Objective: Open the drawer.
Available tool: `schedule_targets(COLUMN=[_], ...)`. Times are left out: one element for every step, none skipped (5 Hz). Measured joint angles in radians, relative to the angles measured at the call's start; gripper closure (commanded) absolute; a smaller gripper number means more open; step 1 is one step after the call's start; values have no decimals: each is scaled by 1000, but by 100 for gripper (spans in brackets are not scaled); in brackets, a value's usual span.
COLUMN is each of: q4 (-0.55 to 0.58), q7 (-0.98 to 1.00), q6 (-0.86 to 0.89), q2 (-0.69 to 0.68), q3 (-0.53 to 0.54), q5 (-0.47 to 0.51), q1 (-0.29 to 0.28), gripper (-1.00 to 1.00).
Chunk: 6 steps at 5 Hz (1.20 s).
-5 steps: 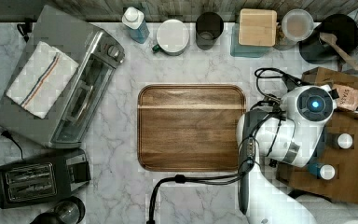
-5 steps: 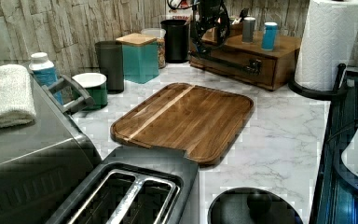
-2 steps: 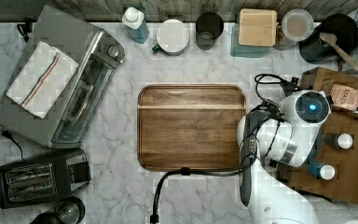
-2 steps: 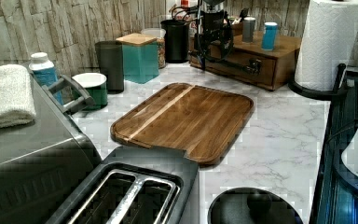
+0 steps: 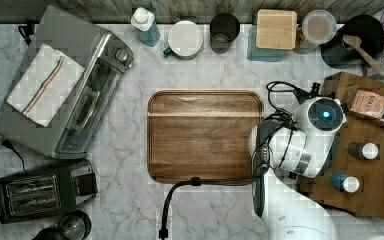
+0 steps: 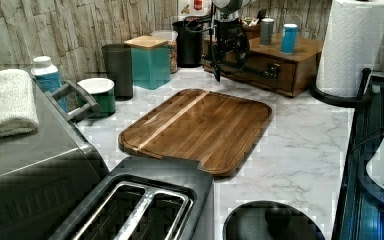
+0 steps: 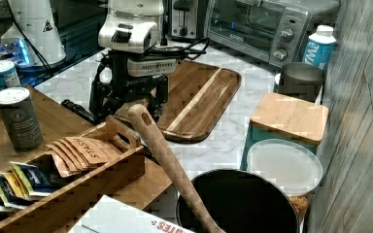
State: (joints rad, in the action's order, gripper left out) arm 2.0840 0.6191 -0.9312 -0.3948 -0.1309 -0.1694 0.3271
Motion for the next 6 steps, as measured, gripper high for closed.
schedule_targets(q4=[2, 2, -12, -16, -16, -16], q7=[0, 0, 63, 67, -3, -93], q6=[0, -3, 41, 36, 40, 44], q2=[0, 0, 0, -2, -2, -2], q3=[-3, -2, 22, 28, 35, 55], q5=[0, 0, 1, 38, 45, 45], q1=[-1, -1, 19, 27, 8, -26], gripper=[-100, -100, -100, -100, -100, -100])
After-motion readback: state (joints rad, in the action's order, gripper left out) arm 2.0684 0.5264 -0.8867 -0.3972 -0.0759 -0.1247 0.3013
